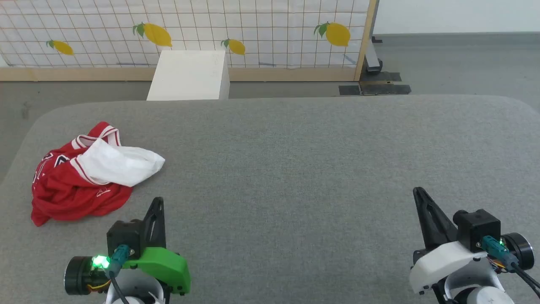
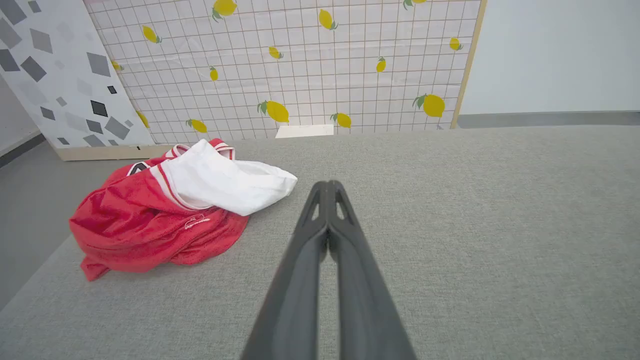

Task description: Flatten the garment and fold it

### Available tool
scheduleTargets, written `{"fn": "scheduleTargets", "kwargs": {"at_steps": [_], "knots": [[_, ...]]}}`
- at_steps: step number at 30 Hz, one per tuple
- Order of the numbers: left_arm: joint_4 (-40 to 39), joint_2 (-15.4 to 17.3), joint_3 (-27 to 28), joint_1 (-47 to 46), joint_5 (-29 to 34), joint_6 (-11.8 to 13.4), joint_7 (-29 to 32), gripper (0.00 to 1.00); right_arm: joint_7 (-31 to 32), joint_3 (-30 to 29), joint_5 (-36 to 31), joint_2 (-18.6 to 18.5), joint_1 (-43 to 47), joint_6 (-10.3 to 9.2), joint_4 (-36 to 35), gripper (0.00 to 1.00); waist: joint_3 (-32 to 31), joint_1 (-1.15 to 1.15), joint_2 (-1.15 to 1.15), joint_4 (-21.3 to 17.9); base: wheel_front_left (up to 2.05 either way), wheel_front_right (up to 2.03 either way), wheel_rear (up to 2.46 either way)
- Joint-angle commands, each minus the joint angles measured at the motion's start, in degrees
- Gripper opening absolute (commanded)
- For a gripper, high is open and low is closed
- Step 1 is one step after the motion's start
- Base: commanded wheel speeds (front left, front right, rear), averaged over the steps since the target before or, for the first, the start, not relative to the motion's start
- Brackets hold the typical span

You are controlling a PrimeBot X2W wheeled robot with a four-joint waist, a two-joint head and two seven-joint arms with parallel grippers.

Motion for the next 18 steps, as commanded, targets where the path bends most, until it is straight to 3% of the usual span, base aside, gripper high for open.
{"fn": "scheduleTargets", "kwargs": {"at_steps": [1,15,16,18], "knots": [[0.21,-0.32,0.21,-1.02,0.6,-0.06,0.08,0.0,0.01,0.12,-0.38,0.11,-0.96,-0.09,0.1,0.0,0.0,0.0,0.0,0.0,0.0,0.0,0.0],[0.21,-0.32,0.21,-1.02,0.6,-0.06,0.08,0.0,0.01,0.12,-0.38,0.11,-0.96,-0.09,0.1,0.0,0.0,0.0,0.0,0.0,0.0,0.0,0.0],[0.0,0.01,-0.02,0.02,-0.02,0.0,0.0,1.0,0.0,-0.01,0.03,0.0,0.02,0.01,-0.01,1.0,0.0,0.0,0.0,0.0,0.0,0.0,0.0],[-0.01,0.01,-0.13,0.09,-0.07,0.0,-0.04,1.0,-0.04,-0.05,0.06,-0.01,0.04,0.01,0.0,1.0,0.0,0.0,0.0,0.0,0.0,0.0,0.0]]}}
